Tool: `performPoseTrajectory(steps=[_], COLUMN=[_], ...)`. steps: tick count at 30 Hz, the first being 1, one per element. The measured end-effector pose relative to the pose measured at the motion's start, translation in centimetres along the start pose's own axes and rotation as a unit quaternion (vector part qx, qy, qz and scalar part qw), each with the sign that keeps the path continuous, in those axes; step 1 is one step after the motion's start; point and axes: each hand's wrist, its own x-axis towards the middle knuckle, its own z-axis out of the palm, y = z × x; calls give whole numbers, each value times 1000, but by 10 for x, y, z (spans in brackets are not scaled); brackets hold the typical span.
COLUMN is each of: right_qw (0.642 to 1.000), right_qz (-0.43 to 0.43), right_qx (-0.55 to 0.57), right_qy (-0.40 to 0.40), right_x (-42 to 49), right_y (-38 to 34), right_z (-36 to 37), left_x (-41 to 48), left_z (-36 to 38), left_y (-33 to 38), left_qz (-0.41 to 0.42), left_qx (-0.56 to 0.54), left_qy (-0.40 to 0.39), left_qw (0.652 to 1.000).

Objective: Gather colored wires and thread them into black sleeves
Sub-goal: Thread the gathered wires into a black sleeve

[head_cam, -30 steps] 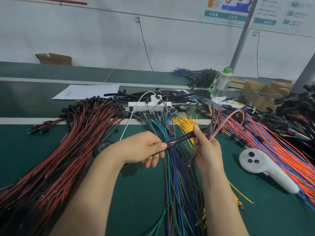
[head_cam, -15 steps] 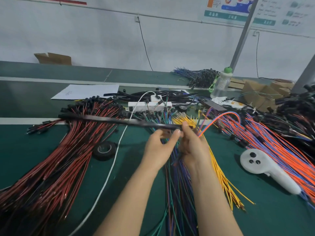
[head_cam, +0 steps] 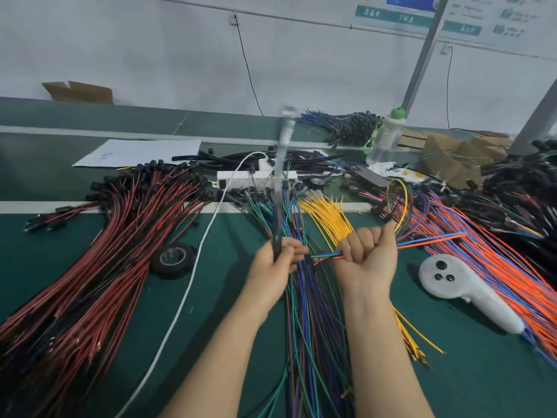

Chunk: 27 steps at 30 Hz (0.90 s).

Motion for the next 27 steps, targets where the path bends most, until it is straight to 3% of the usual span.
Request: performPoseTrajectory(steps=[4, 8, 11, 17, 22, 27], right_qw=[1000, 1000, 997, 984, 990, 977], right_qz=[-26, -7, 12, 88, 120, 120], right_qx=[-9, 20, 70, 148, 67, 177], right_qy=[-5, -6, -10, -33, -35, -24], right_x=[-1, -3, -3, -4, -7, -7], right_y=[0, -2, -2, 5, 11, 11], right_z=[-1, 1, -1, -5, 0, -2], left_x=[-9, -9, -10, -8, -9, -11], left_z=[10, 5, 3, 3, 3, 3], left_y=[0, 4, 7, 6, 5, 7], left_qz=[19, -2, -6, 1, 21, 13], left_qx=[51, -78, -115, -163, -142, -212], left_qy=[-89, -120, -148, -139, -123, -181], left_qw=[995, 990, 982, 977, 982, 960])
